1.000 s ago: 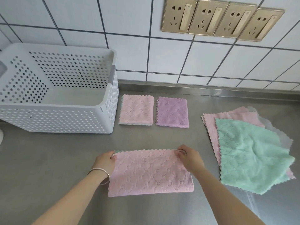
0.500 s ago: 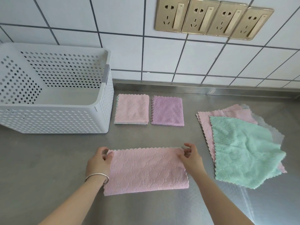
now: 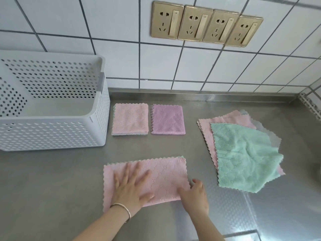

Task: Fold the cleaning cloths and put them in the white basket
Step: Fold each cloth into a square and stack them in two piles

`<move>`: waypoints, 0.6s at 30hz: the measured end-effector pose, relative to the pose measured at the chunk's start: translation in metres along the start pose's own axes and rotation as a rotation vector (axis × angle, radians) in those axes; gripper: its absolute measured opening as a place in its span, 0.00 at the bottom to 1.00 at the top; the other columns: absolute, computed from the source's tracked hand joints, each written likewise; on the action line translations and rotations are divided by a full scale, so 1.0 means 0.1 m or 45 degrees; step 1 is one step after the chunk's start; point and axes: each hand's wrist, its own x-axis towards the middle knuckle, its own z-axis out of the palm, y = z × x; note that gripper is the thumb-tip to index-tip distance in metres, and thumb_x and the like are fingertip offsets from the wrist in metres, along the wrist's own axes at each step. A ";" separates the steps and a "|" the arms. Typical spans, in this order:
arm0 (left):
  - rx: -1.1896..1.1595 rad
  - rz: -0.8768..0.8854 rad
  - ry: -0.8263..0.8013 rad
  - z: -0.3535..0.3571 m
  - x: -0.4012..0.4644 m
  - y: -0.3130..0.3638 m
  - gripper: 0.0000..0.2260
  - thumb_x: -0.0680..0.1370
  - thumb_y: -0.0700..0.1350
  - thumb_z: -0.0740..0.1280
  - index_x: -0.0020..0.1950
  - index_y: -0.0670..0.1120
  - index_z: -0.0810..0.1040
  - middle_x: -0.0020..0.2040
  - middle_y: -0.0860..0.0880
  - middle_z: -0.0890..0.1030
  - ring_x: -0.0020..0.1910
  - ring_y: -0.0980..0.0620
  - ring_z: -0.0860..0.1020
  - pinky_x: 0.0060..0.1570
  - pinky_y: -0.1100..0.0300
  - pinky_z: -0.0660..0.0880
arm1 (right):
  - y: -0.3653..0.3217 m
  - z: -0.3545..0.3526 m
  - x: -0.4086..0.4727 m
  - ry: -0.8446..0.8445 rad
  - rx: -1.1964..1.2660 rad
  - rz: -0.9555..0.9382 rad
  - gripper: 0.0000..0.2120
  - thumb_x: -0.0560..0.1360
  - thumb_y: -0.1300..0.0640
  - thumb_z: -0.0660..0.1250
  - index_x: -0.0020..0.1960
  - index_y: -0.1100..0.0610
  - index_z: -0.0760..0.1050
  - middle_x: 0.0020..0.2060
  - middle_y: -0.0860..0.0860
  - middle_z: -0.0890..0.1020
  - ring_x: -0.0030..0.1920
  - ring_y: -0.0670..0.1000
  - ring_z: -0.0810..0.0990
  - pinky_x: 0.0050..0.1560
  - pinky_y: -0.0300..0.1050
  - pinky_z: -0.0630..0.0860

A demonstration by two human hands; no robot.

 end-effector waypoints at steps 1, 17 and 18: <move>0.008 -0.025 -0.037 0.01 0.01 -0.02 0.34 0.63 0.73 0.54 0.67 0.62 0.65 0.72 0.54 0.65 0.76 0.45 0.41 0.65 0.38 0.46 | 0.01 0.00 0.00 -0.022 -0.038 0.025 0.27 0.70 0.49 0.65 0.66 0.56 0.64 0.59 0.52 0.75 0.61 0.54 0.73 0.56 0.46 0.69; -1.473 -0.314 -0.138 -0.90 -0.01 0.43 0.15 0.73 0.59 0.63 0.51 0.49 0.78 0.46 0.50 0.81 0.46 0.49 0.76 0.53 0.55 0.73 | -0.23 0.17 -0.47 0.530 -0.004 -0.959 0.08 0.59 0.59 0.66 0.37 0.54 0.70 0.34 0.46 0.73 0.37 0.51 0.72 0.32 0.40 0.67; -1.598 -0.341 -0.106 -0.91 -0.02 0.42 0.14 0.72 0.59 0.64 0.45 0.49 0.78 0.39 0.48 0.80 0.41 0.46 0.76 0.50 0.53 0.74 | -0.29 0.22 -0.52 0.551 -0.028 -1.109 0.06 0.60 0.58 0.65 0.36 0.54 0.70 0.35 0.47 0.74 0.37 0.51 0.70 0.34 0.41 0.66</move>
